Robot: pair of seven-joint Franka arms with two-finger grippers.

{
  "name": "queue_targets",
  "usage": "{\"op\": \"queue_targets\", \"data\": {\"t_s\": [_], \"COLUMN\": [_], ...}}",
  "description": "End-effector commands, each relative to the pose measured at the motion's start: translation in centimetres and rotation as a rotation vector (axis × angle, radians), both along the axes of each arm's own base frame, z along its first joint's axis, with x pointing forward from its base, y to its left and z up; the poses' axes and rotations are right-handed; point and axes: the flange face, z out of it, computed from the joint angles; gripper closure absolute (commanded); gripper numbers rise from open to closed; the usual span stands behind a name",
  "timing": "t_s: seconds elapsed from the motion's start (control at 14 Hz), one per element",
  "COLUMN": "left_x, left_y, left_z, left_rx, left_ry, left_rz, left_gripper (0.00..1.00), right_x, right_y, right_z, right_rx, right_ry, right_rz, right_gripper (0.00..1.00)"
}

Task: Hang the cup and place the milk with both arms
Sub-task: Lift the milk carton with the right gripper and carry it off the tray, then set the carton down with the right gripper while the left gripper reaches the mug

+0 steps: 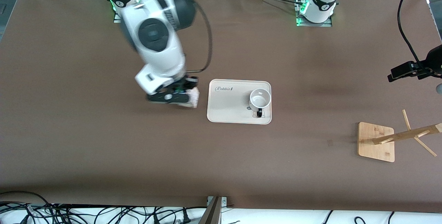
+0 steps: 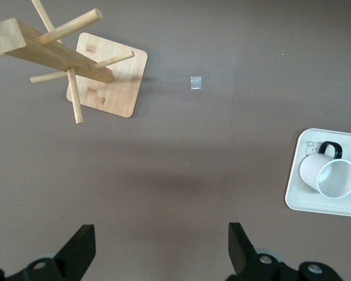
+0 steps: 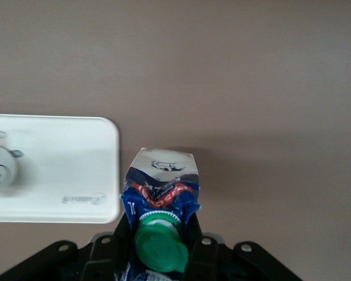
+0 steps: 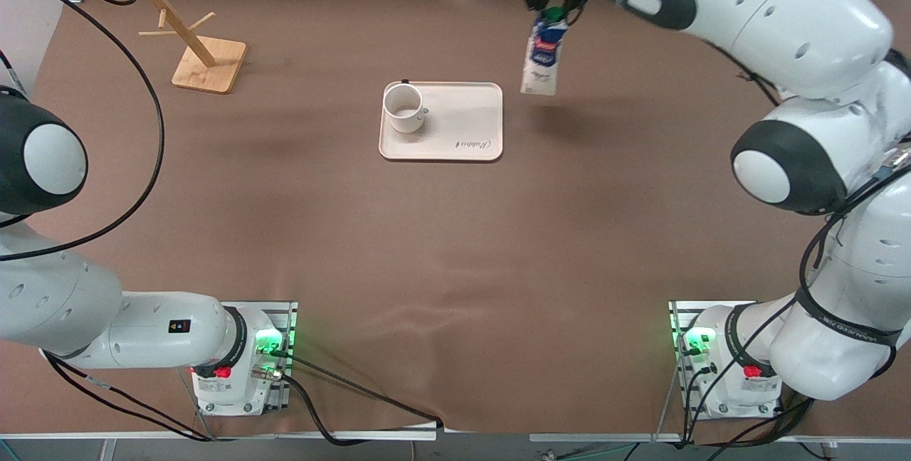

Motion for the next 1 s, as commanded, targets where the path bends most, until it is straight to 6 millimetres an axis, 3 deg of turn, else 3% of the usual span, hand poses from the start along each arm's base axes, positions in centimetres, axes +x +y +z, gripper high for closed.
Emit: {"op": "queue_targets", "data": {"t_s": [0.0,0.14,0.43,0.5,0.71,0.79,0.86,0.93], "left_x": [0.5,1.1,1.5,1.3,0.2,0.3,0.4,0.9], "left_y": [-3.6,-7.5,-16.8,-19.5,-26.3,-27.3,-28.4,-29.5], "left_z": [-1.2,-3.4,-7.4,-9.4,-12.9,-14.5,-16.4,-17.7], "left_rx": [0.026,0.032,0.045,0.052,0.056,0.042,-0.007,-0.053], "left_ry": [0.021,0.062,0.115,0.153,0.197,0.218,0.254,0.262], "left_rz": [-0.043,-0.078,-0.201,-0.249,-0.340,-0.350,-0.354,-0.351], "left_gripper": [0.00,0.00,0.00,0.00,0.00,0.00,0.00,0.00], "right_x": [1.8,2.9,4.0,4.0,3.0,2.8,2.8,2.8], "right_y": [-7.2,-12.0,-19.3,-20.5,-22.3,-22.4,-22.4,-22.4], "right_z": [-0.8,-2.3,-7.2,-8.8,-11.9,-12.5,-12.6,-12.7], "right_rx": [0.019,0.020,0.061,0.068,0.073,0.074,0.074,0.074], "right_ry": [0.071,0.108,0.172,0.180,0.156,0.147,0.145,0.147], "right_rz": [0.066,0.072,0.067,0.083,0.088,0.087,0.086,0.085], "right_gripper": [0.61,0.61,0.61,0.61,0.61,0.60,0.53,0.38]}}
